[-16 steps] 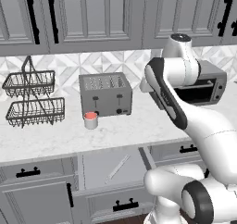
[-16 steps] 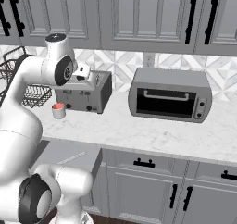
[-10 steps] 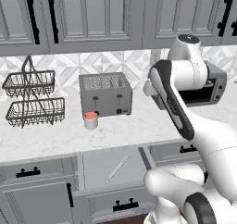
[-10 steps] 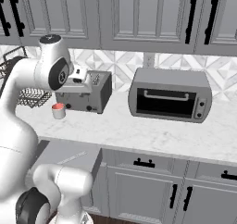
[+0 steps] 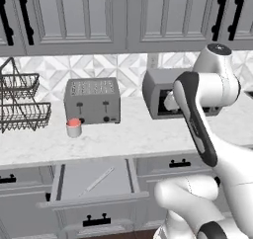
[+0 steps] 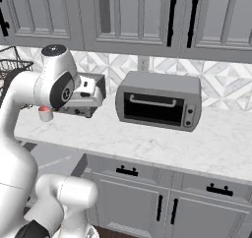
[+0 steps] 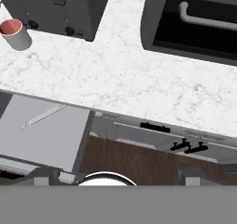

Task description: Pick the tongs from the drawer and place it on the counter.

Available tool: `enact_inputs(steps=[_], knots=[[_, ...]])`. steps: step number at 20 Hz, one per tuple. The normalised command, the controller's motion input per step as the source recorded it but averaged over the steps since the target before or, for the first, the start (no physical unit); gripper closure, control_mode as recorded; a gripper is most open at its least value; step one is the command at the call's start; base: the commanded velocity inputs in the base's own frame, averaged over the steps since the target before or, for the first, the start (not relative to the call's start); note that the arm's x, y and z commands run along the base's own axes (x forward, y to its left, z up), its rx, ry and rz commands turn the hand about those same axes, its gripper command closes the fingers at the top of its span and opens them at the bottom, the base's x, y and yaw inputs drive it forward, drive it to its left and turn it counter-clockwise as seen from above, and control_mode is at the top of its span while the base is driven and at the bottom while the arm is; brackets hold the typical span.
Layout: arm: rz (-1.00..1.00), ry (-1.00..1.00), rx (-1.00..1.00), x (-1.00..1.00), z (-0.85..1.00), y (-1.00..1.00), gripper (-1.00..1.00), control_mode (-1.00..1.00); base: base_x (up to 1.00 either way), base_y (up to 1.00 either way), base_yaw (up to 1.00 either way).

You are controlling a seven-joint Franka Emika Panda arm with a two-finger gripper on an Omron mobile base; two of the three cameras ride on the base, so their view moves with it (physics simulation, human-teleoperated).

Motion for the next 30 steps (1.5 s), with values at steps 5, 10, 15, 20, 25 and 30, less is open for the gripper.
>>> enact_inputs(steps=[5,10,15,20,25,30], knots=[[0.00,0.00,0.00,0.00,0.00,0.00,-1.00,1.00,0.13,-0.72,0.38],[0.24,-0.06,-0.02,-0.36,0.00,0.17,-1.00,-1.00,-0.06,-0.04,0.18],[0.39,-0.06,-0.12,-0.79,-0.08,0.82,-1.00,-1.00,0.00,0.00,0.00],[0.39,-0.02,-0.27,-0.82,-0.39,1.00,-1.00,-1.00,0.00,0.00,0.00],[0.36,0.00,-0.31,-0.68,-0.74,1.00,-1.00,-1.00,0.00,0.00,0.00],[0.29,0.13,-0.24,0.00,-0.96,1.00,-1.00,-1.00,0.00,0.00,0.00]])
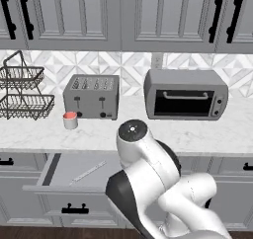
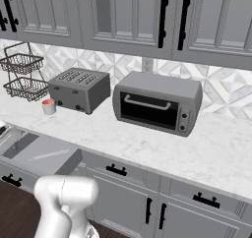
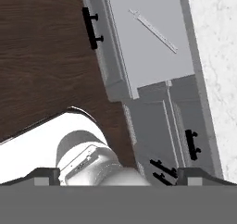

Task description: Pick the tongs from the drawer and place it on the counter.

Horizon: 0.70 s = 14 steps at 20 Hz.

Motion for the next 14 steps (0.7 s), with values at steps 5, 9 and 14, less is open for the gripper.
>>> enact_inputs(steps=[5,9,14], knots=[[0.28,0.19,-0.16,0.48,-0.87,1.00,-1.00,-1.00,0.00,0.00,0.00],[0.15,0.18,-0.09,0.79,-0.78,0.76,-1.00,-1.00,0.00,0.00,0.00],[0.05,0.11,0.00,0.98,-0.49,0.47,-1.00,-1.00,0.00,0.00,0.00]])
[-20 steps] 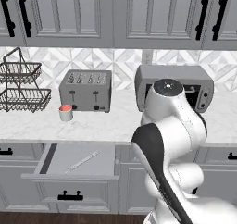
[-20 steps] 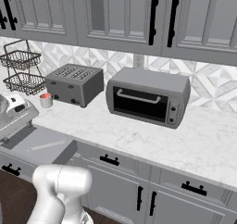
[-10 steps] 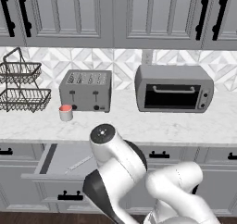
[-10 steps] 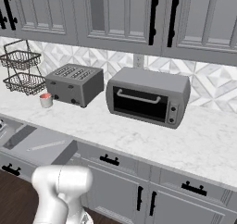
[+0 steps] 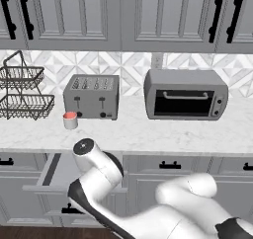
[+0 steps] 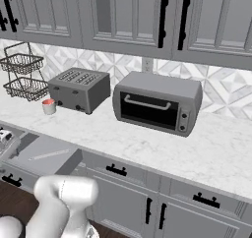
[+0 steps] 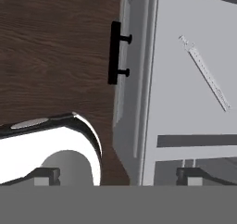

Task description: Pick the tongs from the drawer and place it on the counter.

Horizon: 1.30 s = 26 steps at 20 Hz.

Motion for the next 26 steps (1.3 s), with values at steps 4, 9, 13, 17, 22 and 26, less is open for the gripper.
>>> enact_inputs(steps=[4,9,13,17,22,26], knots=[[0.03,0.17,-0.03,0.57,-0.63,0.06,-1.00,-1.00,0.00,0.00,0.00],[0.00,0.14,-0.04,0.46,-0.54,0.00,-1.00,-1.00,0.00,0.00,0.00],[0.00,0.15,-0.07,0.26,-0.48,0.00,-1.00,-1.00,0.00,0.00,0.00],[0.00,0.12,-0.09,0.18,-0.49,0.00,-1.00,-1.00,0.00,0.00,0.00],[0.03,0.13,-0.11,-0.21,-0.39,-0.23,-1.00,-1.00,0.00,0.00,0.00],[0.15,0.06,-0.09,-0.99,-0.16,-0.65,-1.00,-1.00,0.00,0.00,0.00]])
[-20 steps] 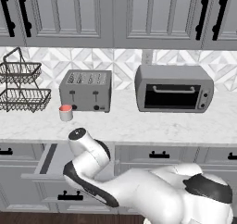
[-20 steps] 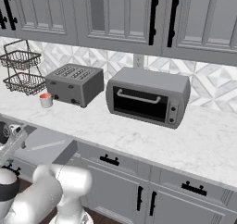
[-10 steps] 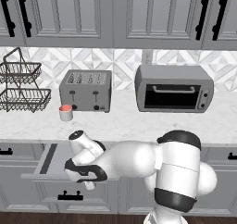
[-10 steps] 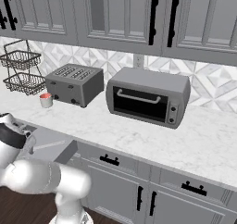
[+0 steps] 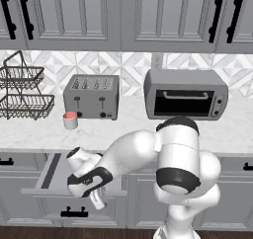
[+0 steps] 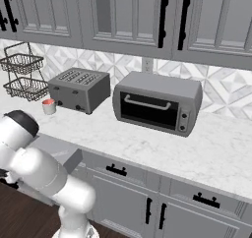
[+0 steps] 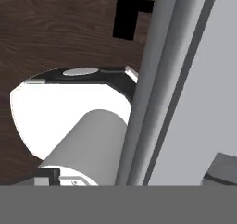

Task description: Pick the tongs from the drawer and place it on the counter.

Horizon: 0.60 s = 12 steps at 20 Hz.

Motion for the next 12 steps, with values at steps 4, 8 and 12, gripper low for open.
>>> enact_inputs(steps=[4,8,12], knots=[[0.23,0.02,-0.07,-1.00,0.00,-0.85,-1.00,-1.00,0.00,0.00,0.00],[0.30,0.00,-0.13,-1.00,0.00,-0.67,-1.00,-1.00,0.00,0.00,0.00],[0.31,0.00,-0.17,-1.00,0.00,-0.51,-1.00,-1.00,0.00,0.00,0.00]])
